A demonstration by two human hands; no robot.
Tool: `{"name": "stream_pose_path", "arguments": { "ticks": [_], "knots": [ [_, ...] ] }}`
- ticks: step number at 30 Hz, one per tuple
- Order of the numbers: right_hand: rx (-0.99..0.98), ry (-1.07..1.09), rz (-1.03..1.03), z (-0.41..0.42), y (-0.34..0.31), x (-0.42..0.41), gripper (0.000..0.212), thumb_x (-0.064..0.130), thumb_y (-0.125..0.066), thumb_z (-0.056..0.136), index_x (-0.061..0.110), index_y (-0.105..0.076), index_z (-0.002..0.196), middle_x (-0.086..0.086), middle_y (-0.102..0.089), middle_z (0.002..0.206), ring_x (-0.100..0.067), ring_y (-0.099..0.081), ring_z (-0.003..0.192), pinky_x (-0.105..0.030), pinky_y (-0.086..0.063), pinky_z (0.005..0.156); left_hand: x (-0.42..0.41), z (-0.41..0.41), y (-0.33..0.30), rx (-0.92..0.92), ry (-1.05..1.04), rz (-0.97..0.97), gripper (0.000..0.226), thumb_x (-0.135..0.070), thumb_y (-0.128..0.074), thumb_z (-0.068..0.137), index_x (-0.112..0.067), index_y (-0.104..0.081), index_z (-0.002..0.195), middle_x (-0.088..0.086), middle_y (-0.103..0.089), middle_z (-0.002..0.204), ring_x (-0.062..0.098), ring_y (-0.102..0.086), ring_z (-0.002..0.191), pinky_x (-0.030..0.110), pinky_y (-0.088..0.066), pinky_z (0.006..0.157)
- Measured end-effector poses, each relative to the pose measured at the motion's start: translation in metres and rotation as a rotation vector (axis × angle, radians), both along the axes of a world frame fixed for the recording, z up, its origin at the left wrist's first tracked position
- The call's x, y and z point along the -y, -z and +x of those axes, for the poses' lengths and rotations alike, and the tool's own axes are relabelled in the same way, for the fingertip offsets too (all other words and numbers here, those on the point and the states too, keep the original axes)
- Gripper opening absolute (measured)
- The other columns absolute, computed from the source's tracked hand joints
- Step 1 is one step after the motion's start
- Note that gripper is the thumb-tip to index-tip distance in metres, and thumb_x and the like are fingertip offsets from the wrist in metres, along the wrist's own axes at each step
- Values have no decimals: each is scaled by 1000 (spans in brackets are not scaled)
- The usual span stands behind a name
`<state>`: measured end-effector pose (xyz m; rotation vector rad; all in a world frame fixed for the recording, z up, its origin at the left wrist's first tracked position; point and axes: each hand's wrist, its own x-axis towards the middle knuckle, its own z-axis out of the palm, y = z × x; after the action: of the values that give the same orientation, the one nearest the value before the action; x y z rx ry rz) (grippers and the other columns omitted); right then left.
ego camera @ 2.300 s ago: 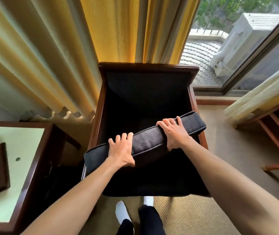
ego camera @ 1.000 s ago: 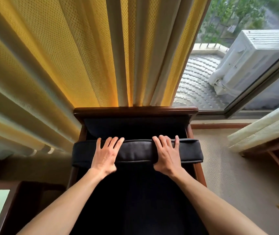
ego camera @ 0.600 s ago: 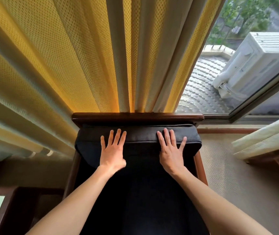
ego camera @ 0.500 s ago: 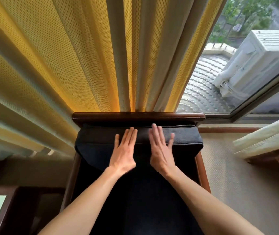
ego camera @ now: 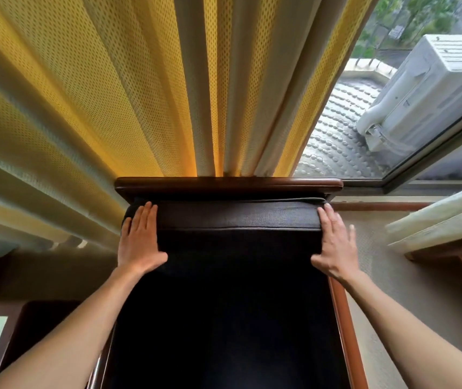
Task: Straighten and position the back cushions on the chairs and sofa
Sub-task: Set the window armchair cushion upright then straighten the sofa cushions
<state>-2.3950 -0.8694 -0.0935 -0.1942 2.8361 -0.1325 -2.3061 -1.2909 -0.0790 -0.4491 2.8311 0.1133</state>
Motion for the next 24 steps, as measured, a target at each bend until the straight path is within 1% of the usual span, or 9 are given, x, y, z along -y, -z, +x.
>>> {"name": "stream_pose_path", "arguments": {
  "ticks": [3,5,7,9,11,13,16,20,24],
  "knots": [
    [-26,84,129,-3,-12,18,124,42,-77,66,9,2,156,-10,10,165,-27,11,151,-68,12,113,-20,-13,-11,61,-75,-6,120,-39,-70,64,-10,3,154,9,4,164,26,8,151,54,0,120],
    [-90,3,122,-2,-19,51,132,51,-80,64,6,5,155,-13,19,163,-30,20,149,-63,25,107,-59,-23,-14,49,61,21,126,-40,-73,61,-15,7,154,11,4,164,29,8,150,60,1,117],
    [-73,-175,82,-3,-17,84,132,53,-79,67,9,9,155,-12,15,164,-30,18,150,-63,18,113,-89,-32,-10,51,211,44,129,-34,-78,63,-23,13,154,6,8,164,27,11,150,61,1,117],
    [-35,-247,92,-12,-17,99,133,54,-80,65,10,6,155,-13,-5,163,-31,3,151,-66,9,115,-88,-43,-6,54,230,24,131,-29,-83,64,-26,12,154,4,2,164,26,7,151,63,-1,117],
    [-22,-257,116,-24,-21,99,131,56,-85,53,10,-13,153,-10,-28,148,-29,-22,144,-66,4,115,-72,-51,-4,44,240,-4,132,-36,-89,57,-24,-2,155,4,-18,160,27,-10,150,63,-4,116],
    [-14,-309,106,-29,-28,97,109,56,-86,46,14,-38,134,-4,-43,129,-25,-42,127,-63,-12,117,-63,-50,-7,34,293,-22,124,-45,-91,50,-21,-21,150,1,-38,148,25,-31,141,59,-14,117],
    [-65,-353,91,-21,-44,94,87,57,-85,45,19,-46,113,1,-53,114,-22,-51,110,-53,-33,100,-66,-40,-16,-44,372,-57,109,-48,-89,47,-19,-38,139,-2,-52,132,21,-47,125,50,-26,111],
    [-195,-297,87,-4,-41,69,92,63,-81,38,23,-47,114,3,-53,110,-23,-52,106,-52,-34,97,-68,-29,-13,-243,408,-103,95,-42,-87,42,-19,-50,127,-1,-60,118,22,-54,111,49,-31,102],
    [-89,-277,81,-5,-25,77,113,65,-80,47,20,-34,140,-2,-41,134,-25,-39,130,-61,-12,117,-79,-32,-4,-98,305,-72,104,-35,-87,50,-18,-37,139,1,-47,134,24,-43,127,55,-23,112]
  ]
}}
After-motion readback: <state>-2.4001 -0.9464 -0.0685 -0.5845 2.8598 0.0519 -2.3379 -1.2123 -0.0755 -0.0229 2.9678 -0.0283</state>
